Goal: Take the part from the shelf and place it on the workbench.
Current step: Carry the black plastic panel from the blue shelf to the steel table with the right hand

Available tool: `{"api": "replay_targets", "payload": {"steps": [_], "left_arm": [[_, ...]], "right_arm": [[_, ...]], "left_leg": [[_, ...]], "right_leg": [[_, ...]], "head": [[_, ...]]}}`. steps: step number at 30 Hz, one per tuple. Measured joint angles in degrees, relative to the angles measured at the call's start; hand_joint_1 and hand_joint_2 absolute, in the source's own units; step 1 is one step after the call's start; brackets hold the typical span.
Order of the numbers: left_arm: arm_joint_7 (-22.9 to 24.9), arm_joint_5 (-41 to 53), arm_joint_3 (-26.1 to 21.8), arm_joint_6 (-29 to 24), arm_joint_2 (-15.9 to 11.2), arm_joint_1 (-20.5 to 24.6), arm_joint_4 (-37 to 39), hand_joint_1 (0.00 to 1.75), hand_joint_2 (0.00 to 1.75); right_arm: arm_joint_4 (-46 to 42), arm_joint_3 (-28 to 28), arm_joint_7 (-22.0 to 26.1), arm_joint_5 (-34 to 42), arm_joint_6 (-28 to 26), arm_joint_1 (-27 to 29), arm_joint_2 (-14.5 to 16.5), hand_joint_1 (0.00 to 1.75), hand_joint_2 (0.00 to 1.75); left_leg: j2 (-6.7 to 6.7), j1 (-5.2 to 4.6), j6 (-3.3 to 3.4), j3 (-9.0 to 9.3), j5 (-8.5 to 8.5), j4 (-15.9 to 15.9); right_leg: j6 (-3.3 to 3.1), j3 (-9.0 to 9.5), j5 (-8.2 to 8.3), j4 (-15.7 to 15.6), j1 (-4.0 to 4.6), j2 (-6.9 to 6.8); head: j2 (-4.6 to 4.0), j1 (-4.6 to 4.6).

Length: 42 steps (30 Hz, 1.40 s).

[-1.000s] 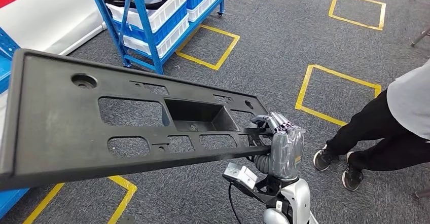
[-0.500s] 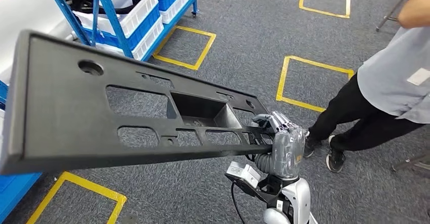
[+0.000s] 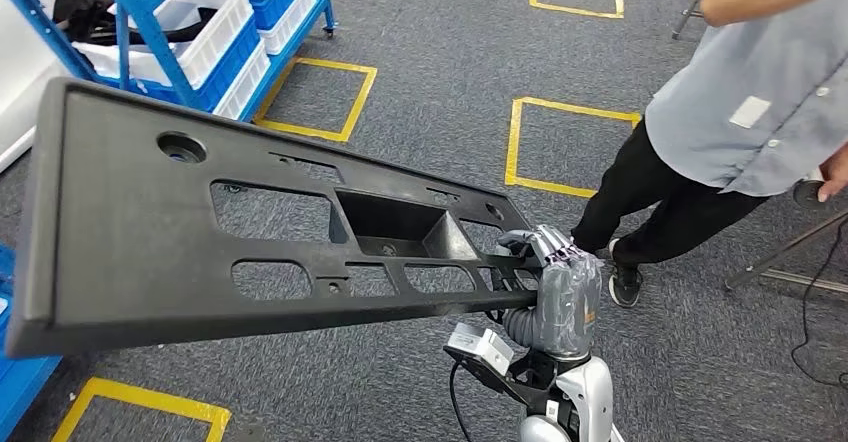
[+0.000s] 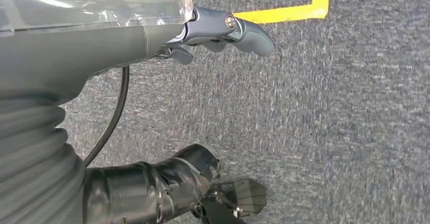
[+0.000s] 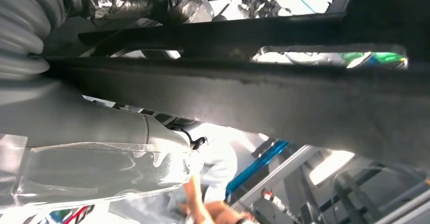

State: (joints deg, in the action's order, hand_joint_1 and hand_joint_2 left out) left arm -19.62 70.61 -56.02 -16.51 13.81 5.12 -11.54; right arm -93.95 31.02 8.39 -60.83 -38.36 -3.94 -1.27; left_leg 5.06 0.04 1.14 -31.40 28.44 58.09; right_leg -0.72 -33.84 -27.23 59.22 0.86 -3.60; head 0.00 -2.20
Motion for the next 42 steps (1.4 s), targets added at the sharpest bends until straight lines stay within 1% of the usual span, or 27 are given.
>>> {"api": "replay_targets", "payload": {"steps": [2, 4, 6, 7, 8, 9, 10, 12, 14, 15, 17, 19, 21, 22, 23, 24, 25, 26, 28, 30, 32, 34, 36, 38, 39, 40, 42], "left_arm": [[0.0, 0.0, 0.0, 0.0, 0.1, 0.0, 0.0, 0.0, 1.75], [0.0, 0.0, 0.0, 0.0, 0.1, 0.1, 0.0, 0.0, 1.75], [0.0, 0.0, 0.0, 0.0, 0.1, 0.0, 0.0, 0.0, 1.75], [0.0, 0.0, 0.0, 0.0, 0.1, -0.1, 0.0, 0.0, 1.75], [0.0, 0.0, 0.0, 0.0, 0.1, -0.2, 0.0, 0.0, 1.75], [0.0, 0.0, 0.0, 0.0, 0.1, -0.2, 0.0, 0.0, 1.75], [0.0, 0.0, 0.0, 0.0, 0.0, -0.3, 0.0, 0.0, 1.75], [0.0, 0.0, 0.0, 0.0, 0.0, -0.2, 0.0, 0.0, 1.75], [0.0, 0.0, 0.0, 0.0, 0.0, -0.2, 0.0, 0.0, 1.75], [-0.1, 0.0, 0.0, 0.0, -0.1, -0.1, 0.0, 0.0, 1.75], [-0.1, 0.0, 0.0, 0.0, 0.0, -0.1, 0.0, 0.0, 1.75], [-0.2, 0.0, 0.0, 0.0, -0.1, -0.1, 0.0, 0.0, 1.75], [-0.2, 0.0, 0.0, -0.1, -0.1, -0.2, 0.0, 0.0, 1.75], [-0.2, 0.0, 0.0, -0.1, -0.1, -0.2, 0.0, 0.0, 1.75], [-0.2, 0.0, 0.0, -0.1, -0.2, -0.3, 0.0, 0.0, 1.75], [-0.2, 0.0, 0.0, -0.1, -0.2, -0.3, 0.0, 0.0, 1.75], [-0.3, 0.0, 0.0, -0.1, -0.2, -0.3, 0.0, 0.0, 1.75], [-0.3, 0.0, 0.0, -0.1, -0.2, -0.2, 0.0, 0.0, 1.75], [-0.4, 0.0, 0.0, -0.1, -0.1, -0.1, 0.0, 0.0, 1.75], [-0.4, 0.0, 0.0, -0.1, 0.0, -0.1, 0.0, 0.0, 1.75], [-0.4, 0.0, 0.0, 0.0, 0.1, -0.1, 0.0, 0.0, 1.75], [-0.4, 0.0, 0.0, 0.0, 0.2, 0.0, 0.0, 0.0, 1.75], [-0.4, 0.0, 0.0, -0.1, 0.2, 0.0, 0.0, 0.0, 1.75], [-0.4, -0.1, 0.0, -0.1, 0.2, -0.1, 0.0, 0.0, 1.75], [-0.4, -0.1, 0.0, -0.1, 0.2, -0.2, 0.0, 0.0, 1.75], [-0.4, -0.1, 0.0, -0.1, 0.1, -0.2, 0.0, 0.0, 1.75], [-0.4, -0.2, 0.0, -0.1, 0.0, -0.3, 0.0, 0.0, 1.75]], "right_arm": [[-0.2, 0.0, 0.0, 0.0, 0.0, 0.1, 0.0, 1.75, 1.75], [-0.3, 0.0, 0.0, 0.0, 0.0, 0.0, 0.0, 1.75, 1.75], [-0.3, 0.0, 0.0, 0.0, 0.0, 0.0, 0.0, 1.75, 1.75], [-0.3, 0.0, 0.0, 0.0, 0.0, 0.1, 0.1, 1.75, 1.75], [-0.3, 0.0, 0.0, 0.0, 0.0, 0.1, 0.1, 1.75, 1.75], [-0.3, 0.0, 0.0, 0.0, 0.0, 0.2, 0.0, 1.75, 1.75], [-0.3, 0.0, 0.0, 0.0, 0.0, 0.2, 0.1, 1.75, 1.75], [-0.3, 0.0, 0.0, 0.0, 0.0, 0.2, 0.0, 1.75, 1.75], [-0.3, 0.0, 0.0, 0.1, -0.1, 0.1, 0.1, 1.75, 1.75], [-0.3, 0.0, 0.0, 0.1, -0.2, 0.2, 0.1, 1.75, 1.75], [-0.4, -0.1, 0.0, 0.2, -0.4, 0.5, 0.0, 1.75, 1.75], [-0.6, -0.3, 0.0, 0.4, -0.6, 0.9, -0.1, 1.75, 1.75], [-0.7, -0.4, 0.1, 0.5, -0.8, 1.1, -0.1, 1.75, 1.75], [-0.7, -0.4, 0.1, 0.6, -0.8, 1.2, -0.1, 1.75, 1.75], [-0.7, -0.5, 0.1, 0.6, -0.8, 1.4, -0.1, 1.75, 1.75], [-0.7, -0.5, 0.2, 0.6, -0.8, 1.5, -0.2, 1.75, 1.75], [-0.7, -0.6, 0.2, 0.6, -0.8, 1.7, -0.2, 1.75, 1.75], [-0.7, -0.6, 0.3, 0.7, -0.8, 1.7, -0.3, 1.75, 1.75], [-0.9, -0.7, 0.4, 0.6, -0.8, 1.9, -0.3, 1.75, 1.75], [-1.3, -1.0, 0.5, 0.6, -0.9, 2.1, -0.3, 1.75, 1.75], [-1.7, -1.3, 0.6, 0.6, -0.9, 2.5, -0.4, 1.75, 1.75], [-2.1, -1.6, 0.7, 0.6, -1.0, 2.9, -0.5, 1.75, 1.75], [-2.3, -1.7, 0.7, 0.6, -1.1, 3.1, -0.5, 1.75, 1.75], [-2.4, -1.7, 0.8, 0.6, -1.1, 3.4, -0.5, 1.75, 1.75], [-2.5, -1.8, 0.9, 0.6, -1.1, 3.8, -0.5, 1.75, 1.75], [-2.6, -2.0, 1.0, 0.6, -1.1, 4.2, -0.5, 1.75, 1.75], [-2.8, -2.5, 1.5, 0.6, -1.1, 4.9, -0.5, 1.75, 1.75]], "left_leg": [[0.2, 0.07, -0.58, 0.13, 0.37, 0.1], [-1.92, 0.21, -1.02, -0.93, 2.59, 3.0], [-4.16, 0.39, -1.29, -4.15, 6.48, 10.3], [-4.5, 0.43, -1.42, -5.86, 7.84, 14.0], [-4.6, 0.49, -1.54, -6.99, 8.23, 16.3], [-4.62, 0.56, -1.62, -7.05, 7.36, 16.2], [-4.76, 0.68, -1.68, -6.04, 5.48, 13.8], [-6.84, 1.1, -1.8, -2.73, 1.64, 6.3], [-9.2, 1.36, -1.58, -0.91, 0.54, 2.0], [-9.59, 1.27, -1.32, -0.79, 0.78, 1.7], [-8.46, 1.22, -0.6, -0.67, 0.5, 1.3], [-7.09, 1.31, 0.15, -0.45, 0.13, 0.7], [-5.62, 1.09, 0.56, -0.34, 0.07, 0.4], [-4.79, 0.93, 0.66, -0.34, 0.12, 0.4], [-3.99, 0.78, 0.74, -0.33, 0.2, 0.4], [-3.25, 0.66, 0.8, -0.29, 0.29, 0.4], [-2.57, 0.55, 0.82, -0.18, 0.41, 0.4], [-1.97, 0.47, 0.82, -0.01, 0.55, 0.4], [-0.91, 0.27, 0.62, 0.37, 0.86, 0.4], [0.15, 0.09, 0.27, 0.57, 1.09, 0.4], [1.29, -0.05, -0.12, 0.92, 1.28, 0.1], [-0.51, -0.01, -0.53, 0.78, 2.59, 1.5], [-3.73, 0.17, -0.84, -1.51, 5.84, 7.1], [-4.61, 0.28, -1.12, -5.09, 8.81, 14.3], [-4.64, 0.38, -1.28, -6.18, 8.96, 16.2], [-4.69, 0.51, -1.41, -6.15, 7.78, 15.7], [-5.82, 0.97, -1.75, -3.58, 3.31, 9.2]], "right_leg": [[-0.55, 0.03, 0.4, -0.6, -0.21, 1.23], [-1.17, 0.27, 0.89, -1.3, -0.7, 2.3], [-1.44, 0.3, 1.03, -1.3, -0.88, 3.45], [-1.46, 0.25, 1.03, -1.2, -0.9, 4.14], [-1.46, 0.21, 1.01, -1.1, -0.92, 4.89], [-1.4, 0.16, 0.96, -0.9, -0.97, 5.67], [-1.26, 0.12, 0.86, -0.7, -1.06, 6.47], [-0.75, -0.11, 0.51, 0.1, -1.18, 7.9], [-0.09, -0.85, 0.33, 0.9, -1.22, 9.08], [0.29, -1.22, 0.43, 1.0, -1.28, 9.64], [0.99, -1.65, 0.65, 1.0, -1.47, 10.49], [1.5, -2.78, -0.7, 3.1, -1.37, 8.55], [1.87, -5.87, -4.03, 9.5, -1.25, 5.31], [1.99, -7.7, -5.52, 13.2, -1.27, 4.49], [2.01, -8.95, -6.14, 15.7, -1.28, 4.11], [1.93, -9.27, -5.8, 16.3, -1.26, 3.95], [1.72, -8.33, -4.41, 14.5, -1.18, 3.75], [1.38, -6.41, -2.46, 10.9, -1.01, 3.22], [0.47, -2.31, 0.05, 3.3, -0.12, 0.72], [-0.21, -0.89, 0.3, 0.3, 0.68, -0.61], [-0.63, -0.82, 0.48, -0.1, 0.71, 0.56], [-1.14, -0.01, 0.95, -1.2, 0.12, 1.75], [-1.52, 0.61, 1.24, -1.9, -0.45, 2.96], [-1.62, 0.61, 1.21, -1.8, -0.57, 4.4], [-1.6, 0.63, 1.16, -1.7, -0.63, 5.21], [-1.48, 0.65, 1.08, -1.5, -0.73, 6.03], [-0.95, 0.59, 0.68, -0.8, -1.04, 7.59]], "head": [[0.0, 0.0], [-0.01, 0.02], [0.0, 0.04], [0.0, 0.05], [0.0, 0.05], [0.0, 0.05], [0.0, 0.05], [0.0, 0.05], [0.0, 0.04], [0.0, 0.04], [0.0, 0.04], [0.0, -0.07], [-0.01, -0.17], [0.0, -0.16], [0.0, -0.16], [0.0, -0.16], [0.0, -0.16], [0.0, -0.16], [0.0, -0.16], [0.0, -0.16], [0.0, -0.14], [0.0, -0.12], [-0.01, -0.09], [-0.01, -0.07], [0.0, -0.06], [-0.01, -0.06], [0.0, -0.07]]}}
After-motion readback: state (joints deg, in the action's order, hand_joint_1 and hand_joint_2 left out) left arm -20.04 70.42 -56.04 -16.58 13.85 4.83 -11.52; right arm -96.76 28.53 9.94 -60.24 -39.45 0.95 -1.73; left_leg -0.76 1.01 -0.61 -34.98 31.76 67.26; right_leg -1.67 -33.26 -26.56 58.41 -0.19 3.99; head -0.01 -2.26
